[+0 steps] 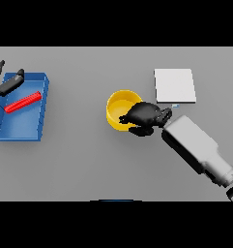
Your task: Pick up the red beaker and tilt it to pour out 1 green nut into yellow bowl. Pick up the yellow bowl and place it on the metallic measuring scale.
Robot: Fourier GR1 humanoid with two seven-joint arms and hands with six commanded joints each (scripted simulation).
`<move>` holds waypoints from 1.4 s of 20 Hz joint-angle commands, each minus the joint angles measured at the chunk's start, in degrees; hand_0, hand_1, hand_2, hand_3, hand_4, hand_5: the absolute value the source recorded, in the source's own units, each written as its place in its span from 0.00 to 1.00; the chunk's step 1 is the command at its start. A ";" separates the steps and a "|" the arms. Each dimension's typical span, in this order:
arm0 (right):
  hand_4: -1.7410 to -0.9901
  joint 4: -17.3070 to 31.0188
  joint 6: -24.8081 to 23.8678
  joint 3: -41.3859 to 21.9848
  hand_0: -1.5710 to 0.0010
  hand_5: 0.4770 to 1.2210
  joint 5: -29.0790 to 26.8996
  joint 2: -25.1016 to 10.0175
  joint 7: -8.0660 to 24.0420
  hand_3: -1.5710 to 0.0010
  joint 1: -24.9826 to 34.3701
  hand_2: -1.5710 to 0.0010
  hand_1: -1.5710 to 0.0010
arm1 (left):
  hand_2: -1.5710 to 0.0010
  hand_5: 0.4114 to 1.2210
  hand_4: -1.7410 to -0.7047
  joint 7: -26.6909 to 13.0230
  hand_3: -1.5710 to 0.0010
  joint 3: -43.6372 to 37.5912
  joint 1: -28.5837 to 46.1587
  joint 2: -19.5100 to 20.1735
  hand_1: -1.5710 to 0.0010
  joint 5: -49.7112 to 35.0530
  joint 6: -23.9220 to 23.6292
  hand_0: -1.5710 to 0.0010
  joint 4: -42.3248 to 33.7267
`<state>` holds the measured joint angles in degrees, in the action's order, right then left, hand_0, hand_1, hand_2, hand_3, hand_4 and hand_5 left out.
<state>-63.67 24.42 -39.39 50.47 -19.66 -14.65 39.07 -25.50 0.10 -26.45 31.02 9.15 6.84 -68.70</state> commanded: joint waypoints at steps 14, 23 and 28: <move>0.01 -7.41 7.83 2.09 0.02 0.99 -4.96 -3.83 3.82 0.26 1.58 0.07 0.02 | 1.00 0.37 0.94 -0.59 1.00 0.60 1.14 0.26 1.00 0.47 -0.22 1.00 -2.06; 0.00 -13.54 9.74 5.37 0.03 1.00 -6.19 -6.36 10.78 0.25 1.31 0.03 0.00 | 1.00 0.36 0.91 -0.44 1.00 -0.55 0.27 0.26 1.00 -1.33 0.51 1.00 -1.94; 0.00 -10.15 6.77 8.75 0.01 1.00 -6.00 -9.14 10.98 0.26 4.23 0.03 0.00 | 1.00 0.39 0.88 -2.22 1.00 -0.79 0.36 -0.18 1.00 -1.97 0.38 1.00 -2.52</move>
<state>-73.81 31.20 -30.63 44.50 -28.83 -3.53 43.32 -27.74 -0.70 -26.11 30.85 7.19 7.20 -71.23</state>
